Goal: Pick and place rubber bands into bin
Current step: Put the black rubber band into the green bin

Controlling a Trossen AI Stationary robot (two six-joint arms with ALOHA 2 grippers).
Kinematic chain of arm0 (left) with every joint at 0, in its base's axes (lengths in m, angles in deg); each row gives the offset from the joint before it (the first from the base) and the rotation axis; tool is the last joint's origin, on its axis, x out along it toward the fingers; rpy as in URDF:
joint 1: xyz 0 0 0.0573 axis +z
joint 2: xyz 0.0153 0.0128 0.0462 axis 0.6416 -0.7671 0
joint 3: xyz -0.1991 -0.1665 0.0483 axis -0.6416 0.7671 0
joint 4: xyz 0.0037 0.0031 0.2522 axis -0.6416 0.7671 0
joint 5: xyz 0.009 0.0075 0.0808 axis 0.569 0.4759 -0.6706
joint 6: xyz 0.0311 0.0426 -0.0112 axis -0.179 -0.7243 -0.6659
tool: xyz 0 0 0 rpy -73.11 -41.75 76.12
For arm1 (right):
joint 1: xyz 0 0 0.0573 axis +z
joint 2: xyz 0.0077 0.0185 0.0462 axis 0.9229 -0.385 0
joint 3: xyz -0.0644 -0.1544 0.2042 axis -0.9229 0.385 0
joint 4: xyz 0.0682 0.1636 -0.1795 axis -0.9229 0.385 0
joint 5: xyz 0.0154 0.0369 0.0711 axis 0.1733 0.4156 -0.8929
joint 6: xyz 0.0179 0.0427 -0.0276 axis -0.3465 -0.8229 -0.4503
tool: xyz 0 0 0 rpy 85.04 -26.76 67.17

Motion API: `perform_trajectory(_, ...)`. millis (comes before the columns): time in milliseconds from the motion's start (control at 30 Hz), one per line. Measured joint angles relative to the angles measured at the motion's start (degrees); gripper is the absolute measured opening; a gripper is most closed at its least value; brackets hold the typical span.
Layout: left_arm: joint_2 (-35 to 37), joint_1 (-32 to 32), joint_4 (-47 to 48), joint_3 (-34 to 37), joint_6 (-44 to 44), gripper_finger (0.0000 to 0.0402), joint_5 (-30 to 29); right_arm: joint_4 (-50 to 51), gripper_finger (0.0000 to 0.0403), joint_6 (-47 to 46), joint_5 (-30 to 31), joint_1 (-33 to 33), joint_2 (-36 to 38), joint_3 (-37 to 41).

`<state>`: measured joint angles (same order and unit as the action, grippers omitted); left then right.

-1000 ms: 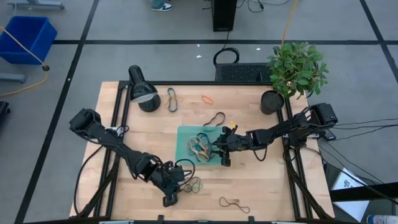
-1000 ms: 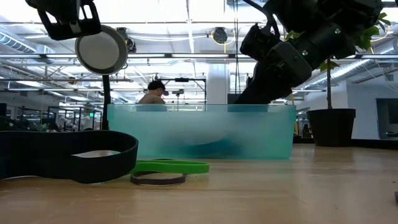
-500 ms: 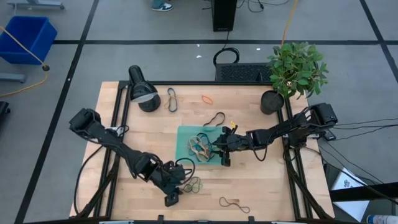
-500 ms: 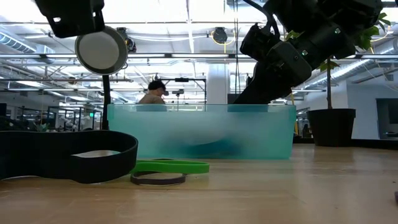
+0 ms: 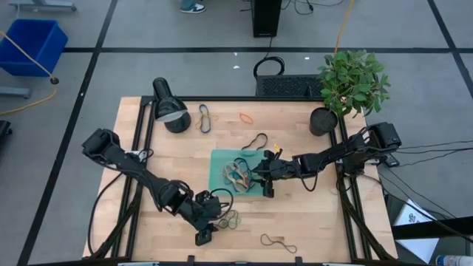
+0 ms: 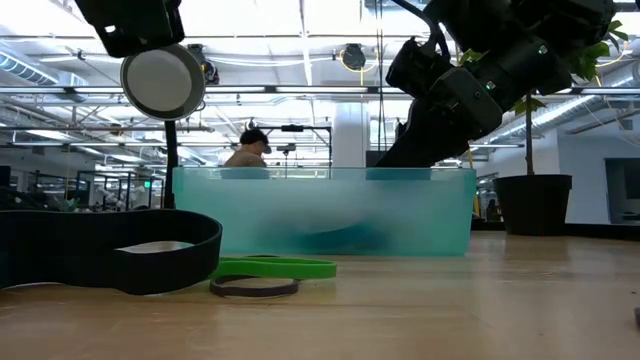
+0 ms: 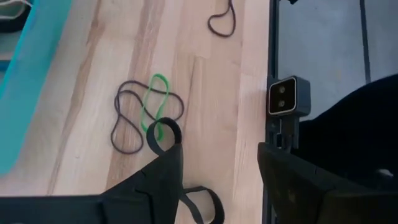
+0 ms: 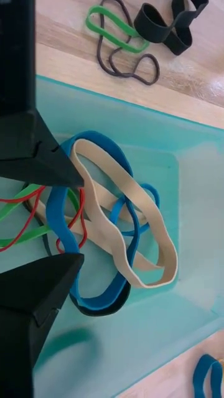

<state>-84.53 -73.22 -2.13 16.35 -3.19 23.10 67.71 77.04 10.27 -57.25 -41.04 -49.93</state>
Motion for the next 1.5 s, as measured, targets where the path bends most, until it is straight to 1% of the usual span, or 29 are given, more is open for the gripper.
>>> perform_trajectory(100, 0.0, -0.9, 0.7, 0.0, -0.3, 0.0214, -0.5, 0.0, 0.018, 0.2, 0.0, 0.0, 0.0, 0.0)
perform_trajectory(233, -0.8, -1.9, 2.7, 0.0, 0.4, 0.0214, -4.7, 0.0, 0.0177, 0.3, 0.0, 0.0, 0.0, 0.0)
perform_trajectory(300, -2.0, -2.1, 3.7, 0.0, 1.8, 0.0214, -5.6, 0.0, 0.0177, 0.3, 0.0, 0.0, 0.0, 0.0)
perform_trajectory(367, -3.7, -2.1, 3.3, 0.0, 2.8, 0.0214, -5.3, 0.0, 0.0177, 0.3, 0.0, 0.0, 0.0, 0.0)
perform_trajectory(567, -10.3, -2.1, 3.5, -0.6, 2.9, 0.0214, -1.5, 0.0, 0.018, 0.3, 0.1, 0.0, 0.0, 0.0)
perform_trajectory(733, -13.4, -2.1, 4.3, -0.7, 4.4, 0.0214, 0.4, 0.0, 0.0177, 0.3, 0.1, 0.0, 0.0, 0.0)
perform_trajectory(933, -14.6, -1.9, 5.4, -0.7, 7.8, 0.0214, 0.5, 0.0, 0.018, 0.3, 0.2, 0.0, 0.0, 0.0)
perform_trajectory(1200, -14.5, -2.0, 4.6, -0.7, 9.0, 0.0214, 0.5, 0.0, 0.0177, 0.3, 0.2, 0.0, 0.0, 0.0)
perform_trajectory(1367, -14.5, -1.7, 4.6, -0.7, 8.7, 0.0214, 0.6, 0.0, 0.018, 0.3, 0.2, 0.0, 0.0, 0.0)
perform_trajectory(1500, -14.5, -1.6, 4.6, -0.7, 6.8, 0.0214, 0.5, 0.0, 0.0178, 0.3, 0.2, 0.0, 0.0, 0.0)
